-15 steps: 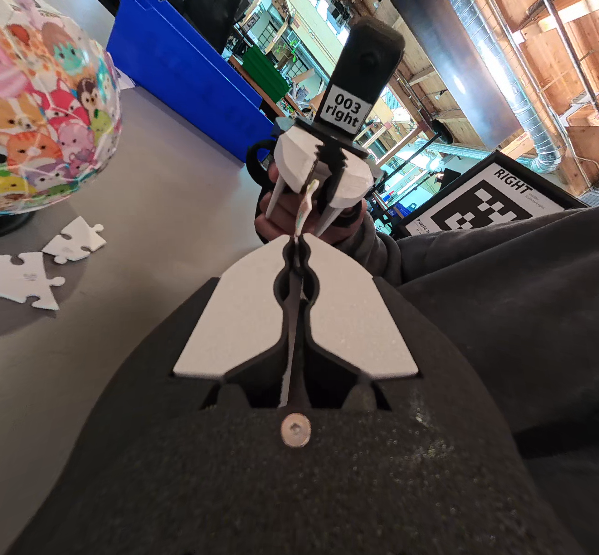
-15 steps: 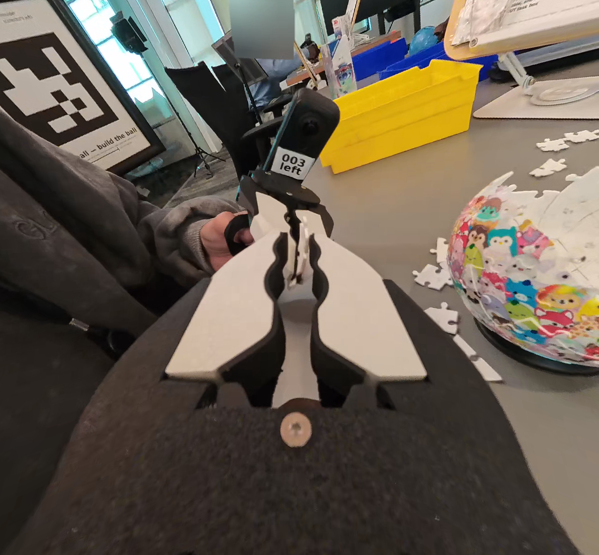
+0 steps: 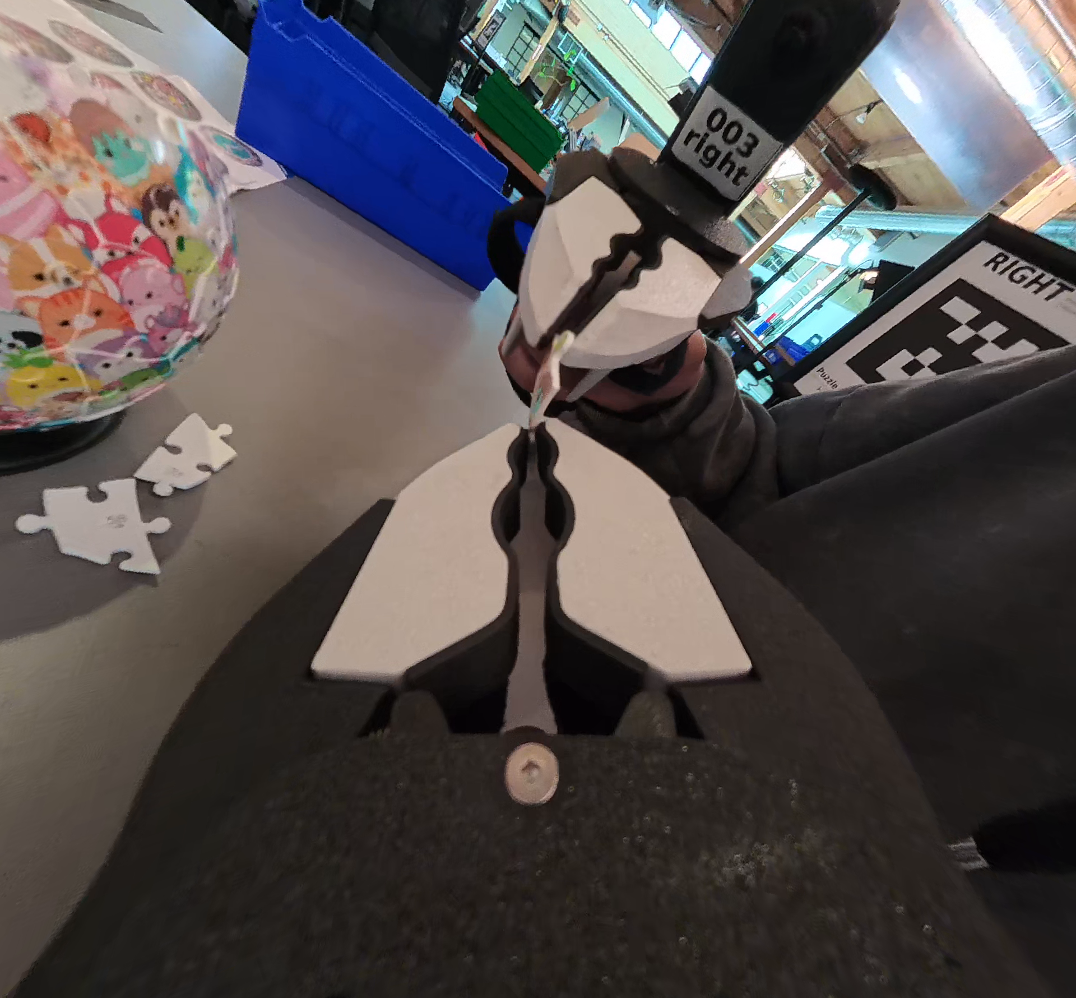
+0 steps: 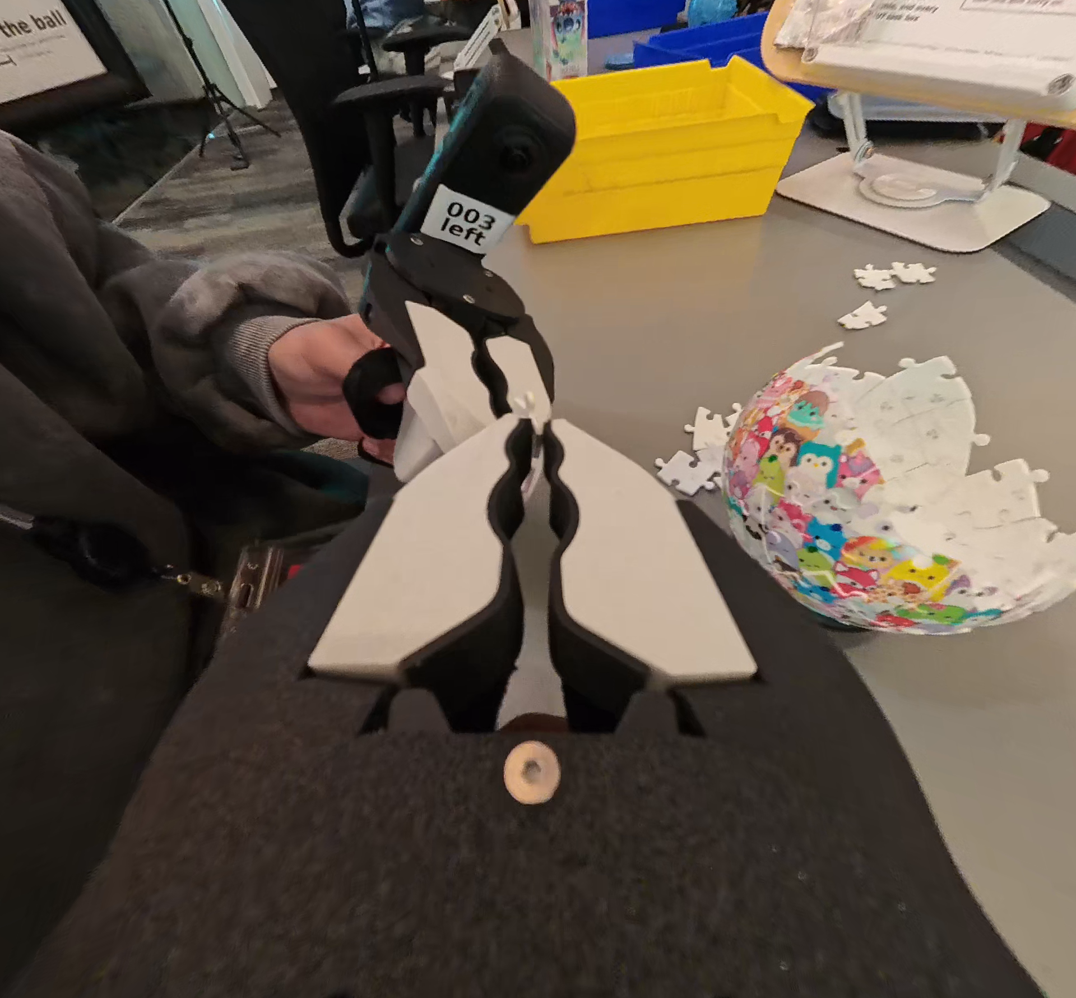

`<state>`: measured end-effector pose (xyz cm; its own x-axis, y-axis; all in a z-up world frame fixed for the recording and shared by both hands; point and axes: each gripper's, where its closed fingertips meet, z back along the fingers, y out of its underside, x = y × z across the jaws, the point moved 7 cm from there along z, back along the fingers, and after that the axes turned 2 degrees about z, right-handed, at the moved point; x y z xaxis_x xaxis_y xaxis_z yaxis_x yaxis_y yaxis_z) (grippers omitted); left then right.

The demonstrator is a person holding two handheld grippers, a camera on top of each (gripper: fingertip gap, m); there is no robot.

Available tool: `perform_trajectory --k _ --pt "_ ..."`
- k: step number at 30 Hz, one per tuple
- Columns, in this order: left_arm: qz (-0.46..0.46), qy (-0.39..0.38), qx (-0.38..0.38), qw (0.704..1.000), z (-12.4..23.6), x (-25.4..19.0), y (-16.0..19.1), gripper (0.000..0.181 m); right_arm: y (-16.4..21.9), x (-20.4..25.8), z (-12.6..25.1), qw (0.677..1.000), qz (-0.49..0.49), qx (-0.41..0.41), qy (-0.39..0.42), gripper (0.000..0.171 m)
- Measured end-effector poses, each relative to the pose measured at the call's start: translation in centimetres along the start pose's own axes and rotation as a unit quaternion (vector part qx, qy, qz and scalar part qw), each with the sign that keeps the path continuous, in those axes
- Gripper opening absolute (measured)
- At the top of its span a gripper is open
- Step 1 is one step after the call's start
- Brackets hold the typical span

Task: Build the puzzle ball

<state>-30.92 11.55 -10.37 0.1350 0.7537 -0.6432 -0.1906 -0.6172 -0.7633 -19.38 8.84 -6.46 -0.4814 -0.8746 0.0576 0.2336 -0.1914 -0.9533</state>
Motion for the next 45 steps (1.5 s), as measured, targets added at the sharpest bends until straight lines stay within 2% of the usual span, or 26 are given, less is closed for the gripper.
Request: perform_trajectory --k 7,12,15,18,21,23,26,31,35,40,45 --pt "0.008 0.011 -0.001 1.000 -0.2 0.1 0.1 0.002 0.3 -0.3 0.4 1.000 -0.011 0.002 -0.016 0.002" --pt "0.021 0.015 -0.015 1.000 -0.1 0.2 0.0 0.003 -0.3 -0.2 0.5 0.999 0.030 0.034 -0.001 0.002" --pt "0.017 0.000 -0.038 0.999 1.1 0.4 -1.1 0.023 -3.4 -1.5 1.6 0.994 0.087 0.062 0.029 0.001" --pt "-0.053 -0.074 -0.055 0.994 3.5 1.5 -3.6 0.023 -7.5 -5.4 3.4 0.960 0.205 0.150 0.115 0.001" --pt "-0.116 -0.128 -0.046 0.984 6.4 3.1 -7.7 0.023 -9.2 -10.4 2.7 0.920 0.270 0.248 0.136 0.002" --pt "-0.141 -0.175 -0.032 0.974 8.1 5.1 -10.5 0.024 -9.0 -13.6 0.6 0.927 0.262 0.249 0.099 0.002" --pt "-0.155 -0.195 0.019 0.968 8.9 7.8 -13.7 0.025 -6.8 -17.3 -2.6 0.945 0.209 0.249 0.043 0.002" --pt "-0.150 -0.208 0.094 0.962 7.5 14.1 -15.9 0.030 -4.3 -19.4 -3.9 0.965 0.180 0.188 0.000 0.001" --pt "-0.114 -0.167 0.150 0.968 4.6 18.7 -15.7 0.030 -2.5 -20.3 -4.3 0.971 0.167 0.172 -0.018 0.001" --pt "-0.161 -0.106 0.165 0.967 2.2 16.8 -17.3 0.032 -2.4 -20.7 -4.8 0.961 0.186 0.203 -0.024 0.001" --pt "-0.221 -0.085 0.199 0.951 0.4 14.4 -17.0 0.029 -4.1 -21.3 -4.6 0.970 0.167 0.171 -0.048 0.001"
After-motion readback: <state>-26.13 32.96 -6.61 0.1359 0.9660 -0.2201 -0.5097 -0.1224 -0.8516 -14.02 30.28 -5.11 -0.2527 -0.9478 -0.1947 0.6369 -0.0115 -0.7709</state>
